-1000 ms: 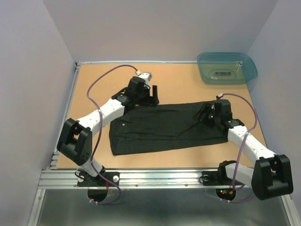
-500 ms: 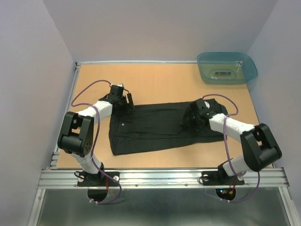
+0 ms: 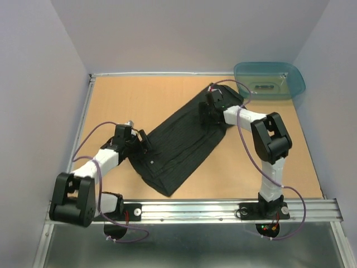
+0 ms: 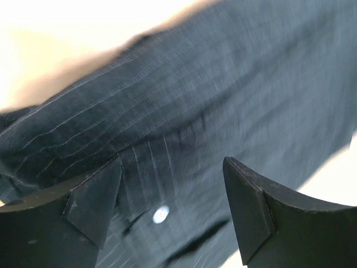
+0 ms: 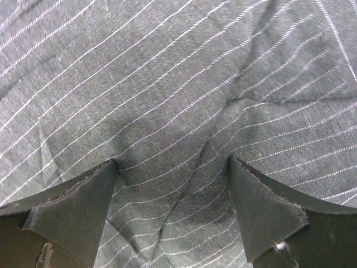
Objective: Fold and stack the long sleeve shirts
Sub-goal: Fold the shirt
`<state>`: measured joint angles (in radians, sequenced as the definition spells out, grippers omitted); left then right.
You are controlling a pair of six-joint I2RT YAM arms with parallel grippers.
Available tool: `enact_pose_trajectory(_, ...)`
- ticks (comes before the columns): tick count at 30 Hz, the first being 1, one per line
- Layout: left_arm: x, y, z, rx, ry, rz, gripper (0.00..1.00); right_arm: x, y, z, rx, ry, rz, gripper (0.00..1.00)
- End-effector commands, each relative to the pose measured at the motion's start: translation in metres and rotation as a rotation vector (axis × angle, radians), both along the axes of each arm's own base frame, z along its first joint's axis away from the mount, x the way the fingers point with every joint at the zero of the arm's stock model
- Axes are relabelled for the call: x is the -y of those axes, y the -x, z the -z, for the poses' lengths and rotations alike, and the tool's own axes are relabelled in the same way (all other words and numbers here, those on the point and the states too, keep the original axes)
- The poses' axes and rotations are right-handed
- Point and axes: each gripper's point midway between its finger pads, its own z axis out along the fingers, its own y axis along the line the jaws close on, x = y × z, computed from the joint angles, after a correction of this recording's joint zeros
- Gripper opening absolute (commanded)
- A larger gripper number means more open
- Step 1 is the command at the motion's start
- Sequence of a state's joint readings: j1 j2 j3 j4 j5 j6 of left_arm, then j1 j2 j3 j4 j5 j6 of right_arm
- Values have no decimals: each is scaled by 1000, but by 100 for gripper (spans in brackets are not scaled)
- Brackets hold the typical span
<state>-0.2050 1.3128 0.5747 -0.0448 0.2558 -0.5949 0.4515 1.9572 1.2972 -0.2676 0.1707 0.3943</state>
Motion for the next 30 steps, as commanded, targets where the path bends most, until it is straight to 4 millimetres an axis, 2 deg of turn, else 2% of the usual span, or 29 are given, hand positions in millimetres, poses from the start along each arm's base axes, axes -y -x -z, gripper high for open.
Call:
enact_pose_trajectory(1, 14, 53, -11, -72, 88, 41, 85, -29, -46, -5, 81, 57, -233, 87)
enact_pose_trajectory(2, 18, 59, -27, -31, 101, 54, 85, -38, -64, -26, 141, 59, -273, 87)
enact_pose_trajectory(5, 42, 67, -66, 68, 165, 138, 85, -47, -80, -39, 177, 73, -326, 88)
enact_pose_trajectory(6, 48, 67, -79, 98, 184, 166, 85, -49, -86, -57, 214, 70, -327, 88)
enact_pose_trajectory(7, 55, 71, -87, 123, 188, 212, 85, -48, -87, -66, 230, 72, -324, 88)
enact_pose_trajectory(9, 62, 72, -96, 152, 190, 259, 85, -44, -83, -81, 253, 73, -319, 88)
enact_pose_trajectory(10, 64, 71, -101, 167, 187, 277, 85, -40, -76, -79, 240, 72, -313, 88)
enact_pose_trajectory(11, 64, 66, -105, 187, 159, 300, 85, -39, -68, -101, 267, 38, -293, 88)
enact_pose_trajectory(12, 60, 56, -114, 224, 120, 286, 85, -36, -55, -93, 235, 28, -283, 88)
enact_pose_trajectory(13, 56, 48, -115, 242, 78, 279, 85, -33, -46, -96, 228, 8, -263, 88)
enact_pose_trajectory(14, 48, 41, -107, 230, 5, 278, 85, -32, -36, -113, 242, -49, -215, 88)
enact_pose_trajectory(15, 35, 28, -103, 240, -81, 225, 85, -31, -27, -115, 234, -78, -192, 87)
enact_pose_trajectory(16, 30, 15, -112, 262, -122, 204, 85, -26, -9, -96, 177, -90, -166, 86)
enact_pose_trajectory(18, 19, -3, -101, 232, -203, 166, 83, -28, 11, -99, 144, -176, -109, 86)
enact_pose_trajectory(19, 11, -15, -104, 248, -235, 144, 80, -32, 22, -94, 117, -201, -106, 85)
enact_pose_trajectory(20, 8, -25, -93, 226, -252, 130, 77, -29, 35, -79, 77, -203, -85, 84)
enact_pose_trajectory(21, 1, -33, -90, 211, -259, 101, 68, -29, 40, -79, 67, -227, -56, 83)
enact_pose_trajectory(23, -2, -43, -74, 163, -278, 104, 62, -31, 46, -73, 56, -241, -39, 81)
enact_pose_trajectory(25, -3, -45, -62, 118, -289, 110, 57, -31, 50, -63, 35, -251, -25, 76)
enact_pose_trajectory(27, -1, -45, -46, 69, -295, 134, 56, -34, 43, -64, 50, -262, -15, 72)
enact_pose_trajectory(30, -2, -39, -25, 17, -304, 139, 55, -33, 32, -51, 49, -237, 19, 66)
